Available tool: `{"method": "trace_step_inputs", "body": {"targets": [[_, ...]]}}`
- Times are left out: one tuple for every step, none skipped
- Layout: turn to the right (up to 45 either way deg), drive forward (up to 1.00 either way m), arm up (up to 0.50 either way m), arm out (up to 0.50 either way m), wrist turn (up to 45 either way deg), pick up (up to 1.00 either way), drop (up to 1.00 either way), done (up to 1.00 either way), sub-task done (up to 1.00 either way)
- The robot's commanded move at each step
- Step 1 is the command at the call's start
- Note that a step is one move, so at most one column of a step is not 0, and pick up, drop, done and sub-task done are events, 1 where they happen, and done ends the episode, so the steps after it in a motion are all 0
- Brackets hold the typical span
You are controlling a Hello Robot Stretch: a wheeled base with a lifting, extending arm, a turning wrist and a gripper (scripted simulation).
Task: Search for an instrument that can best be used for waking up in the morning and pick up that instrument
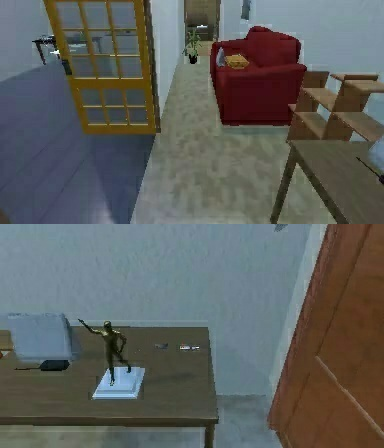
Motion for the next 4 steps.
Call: {"method": "trace_step_inputs", "body": {"targets": [[0.0, 1.00, 0.00, 0.00, 0.0, 0.00, 0.00, 0.00, 0.00], [0.0, 1.00, 0.00, 0.00, 0.0, 0.00, 0.00, 0.00, 0.00], [0.0, 1.00, 0.00, 0.00, 0.0, 0.00, 0.00, 0.00, 0.00], [-3.0, 0.00, 0.00, 0.00, 0.0, 0.00, 0.00, 0.00, 0.00]]}}
